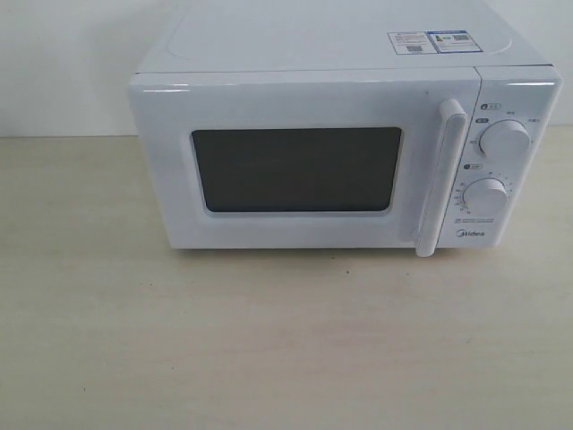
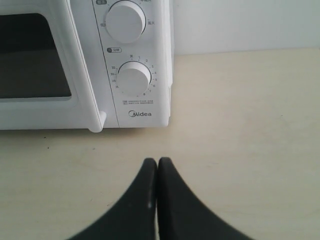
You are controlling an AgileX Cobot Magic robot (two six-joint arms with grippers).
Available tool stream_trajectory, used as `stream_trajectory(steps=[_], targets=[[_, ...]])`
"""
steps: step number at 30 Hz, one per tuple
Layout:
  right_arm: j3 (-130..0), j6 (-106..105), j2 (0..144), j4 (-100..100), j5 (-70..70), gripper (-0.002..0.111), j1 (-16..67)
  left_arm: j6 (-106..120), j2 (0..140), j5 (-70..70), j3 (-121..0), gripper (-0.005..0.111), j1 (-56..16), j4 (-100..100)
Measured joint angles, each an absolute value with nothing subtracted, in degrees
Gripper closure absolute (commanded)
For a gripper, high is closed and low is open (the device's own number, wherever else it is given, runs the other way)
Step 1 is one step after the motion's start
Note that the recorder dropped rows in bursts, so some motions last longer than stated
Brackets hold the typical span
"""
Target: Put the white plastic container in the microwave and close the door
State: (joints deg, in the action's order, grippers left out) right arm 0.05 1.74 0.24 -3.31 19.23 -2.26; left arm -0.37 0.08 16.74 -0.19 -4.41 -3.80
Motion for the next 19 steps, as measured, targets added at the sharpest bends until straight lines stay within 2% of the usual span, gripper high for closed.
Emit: stream_trajectory(steps=[19], targets=[[0.05,1.74,0.24,-3.31,19.23,0.109,-2.26,0.0,0.08,16.74,-0.19,0.102,-4.41,-3.8]])
